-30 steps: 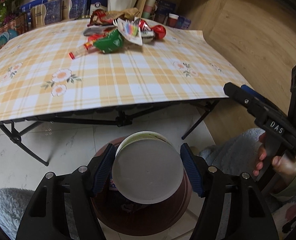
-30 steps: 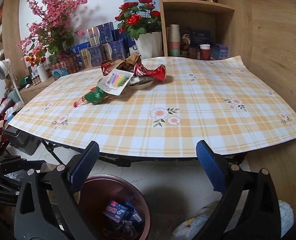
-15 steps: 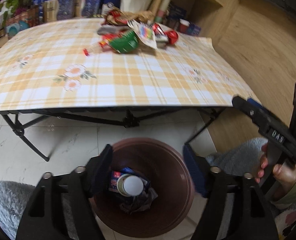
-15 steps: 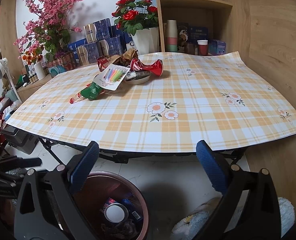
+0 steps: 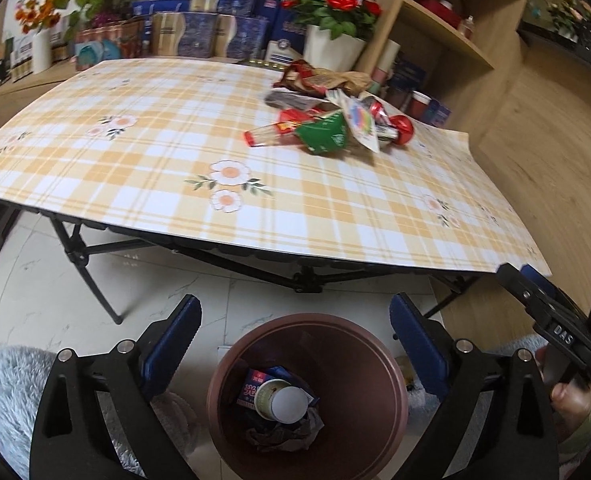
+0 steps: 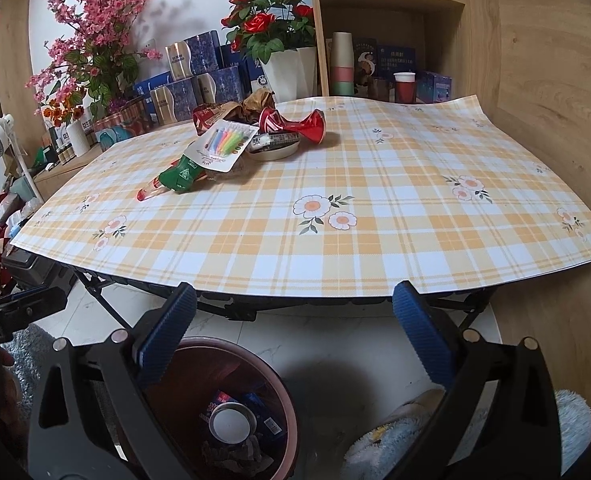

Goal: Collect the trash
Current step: 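Raise both grippers from the bin back toward the table, then grasp the brown paper snack bag with the left gripper and lift it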

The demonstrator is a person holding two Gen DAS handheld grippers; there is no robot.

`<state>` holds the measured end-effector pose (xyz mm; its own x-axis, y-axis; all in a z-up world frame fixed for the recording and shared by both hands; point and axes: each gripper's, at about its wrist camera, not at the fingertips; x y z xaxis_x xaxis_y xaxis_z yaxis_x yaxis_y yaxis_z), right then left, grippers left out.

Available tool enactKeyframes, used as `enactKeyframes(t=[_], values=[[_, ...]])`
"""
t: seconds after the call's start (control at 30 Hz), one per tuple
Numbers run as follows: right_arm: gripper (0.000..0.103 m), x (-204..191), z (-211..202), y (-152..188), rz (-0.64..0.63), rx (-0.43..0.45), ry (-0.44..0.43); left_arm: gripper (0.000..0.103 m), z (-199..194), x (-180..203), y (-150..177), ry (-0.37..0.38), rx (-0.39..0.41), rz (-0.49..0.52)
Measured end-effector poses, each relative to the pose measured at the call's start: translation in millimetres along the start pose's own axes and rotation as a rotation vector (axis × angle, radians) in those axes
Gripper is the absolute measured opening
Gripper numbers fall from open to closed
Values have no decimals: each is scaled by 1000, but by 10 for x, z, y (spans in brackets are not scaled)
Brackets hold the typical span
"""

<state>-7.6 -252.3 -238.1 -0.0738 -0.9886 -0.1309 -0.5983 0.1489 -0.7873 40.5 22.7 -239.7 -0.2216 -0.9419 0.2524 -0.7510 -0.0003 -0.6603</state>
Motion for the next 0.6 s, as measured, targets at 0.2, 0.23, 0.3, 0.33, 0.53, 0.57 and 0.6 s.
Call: enactKeyframes(t=[0.2, 0.23, 0.3, 0.33, 0.53, 0.57, 0.6], values=[[97, -11, 90, 43, 21, -40, -22, 93, 2, -77, 0, -26, 20, -28], [97, -14, 102, 42, 25, -45, -33, 93, 1, -79, -1, -28, 24, -28], [97, -22, 119, 26, 25, -49, -44, 93, 4, -75, -6, -29, 28, -26], [97, -38, 127, 24, 17, -51, -45, 93, 4, -70, -6, -29, 30, -24], [97, -30, 202, 10, 18, -84, -55, 93, 28, -41, -20, -37, 45, -6], [97, -24, 212, 4, 15, -85, -50, 93, 36, -41, -26, -36, 45, -7], [97, -15, 219, -7, 14, -85, -47, 93, 41, -46, -30, -36, 45, -7]])
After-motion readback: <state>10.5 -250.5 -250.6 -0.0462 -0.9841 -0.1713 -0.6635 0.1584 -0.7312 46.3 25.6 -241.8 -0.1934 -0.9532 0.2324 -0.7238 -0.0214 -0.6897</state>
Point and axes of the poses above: each gripper's, at about its wrist camera, not at the fingertips, and z roughly the way its jaws point, x to its right, y to its underside, and after that the axes turned 1 degree about -y, right-handed
